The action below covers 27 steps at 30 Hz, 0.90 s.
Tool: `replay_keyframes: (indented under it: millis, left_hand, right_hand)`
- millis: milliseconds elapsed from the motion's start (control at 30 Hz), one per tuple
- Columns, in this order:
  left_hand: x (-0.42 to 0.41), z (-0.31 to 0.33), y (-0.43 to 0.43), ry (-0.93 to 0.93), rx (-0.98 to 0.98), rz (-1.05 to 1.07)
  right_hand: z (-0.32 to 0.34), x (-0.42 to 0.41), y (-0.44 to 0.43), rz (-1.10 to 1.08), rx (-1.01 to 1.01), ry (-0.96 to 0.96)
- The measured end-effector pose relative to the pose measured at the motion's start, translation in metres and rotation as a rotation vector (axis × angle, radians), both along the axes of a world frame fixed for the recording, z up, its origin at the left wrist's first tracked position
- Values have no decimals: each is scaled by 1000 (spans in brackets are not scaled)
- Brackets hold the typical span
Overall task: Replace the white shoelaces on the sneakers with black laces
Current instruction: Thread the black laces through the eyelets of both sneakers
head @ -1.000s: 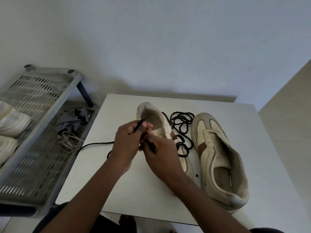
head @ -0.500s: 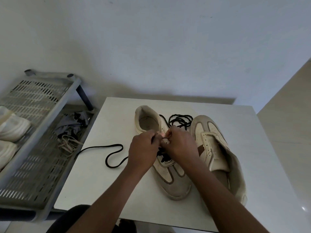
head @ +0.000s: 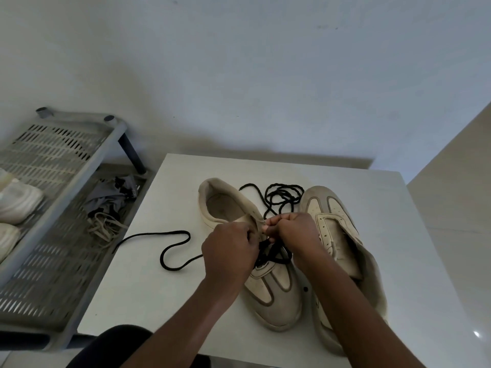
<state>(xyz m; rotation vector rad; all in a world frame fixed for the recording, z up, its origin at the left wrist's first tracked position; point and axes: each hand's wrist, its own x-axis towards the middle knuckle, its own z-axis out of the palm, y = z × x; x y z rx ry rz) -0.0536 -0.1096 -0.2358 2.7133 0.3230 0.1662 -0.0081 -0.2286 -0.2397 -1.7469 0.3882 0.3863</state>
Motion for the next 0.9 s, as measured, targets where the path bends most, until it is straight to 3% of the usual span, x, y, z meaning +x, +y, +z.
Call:
replay_keyframes:
  millis: [433,667,900]
  left_hand:
    - [-4,0,0,2,-11,-88]
    - [-1,-5,0,-27,-307,52]
    - [-3,-12,-6,-104,-349,138]
  right_hand:
    - [4,1,-3,46,76,76]
    - [8,-1,-4,72,100,74]
    - [7,-1,-4,73,70,59]
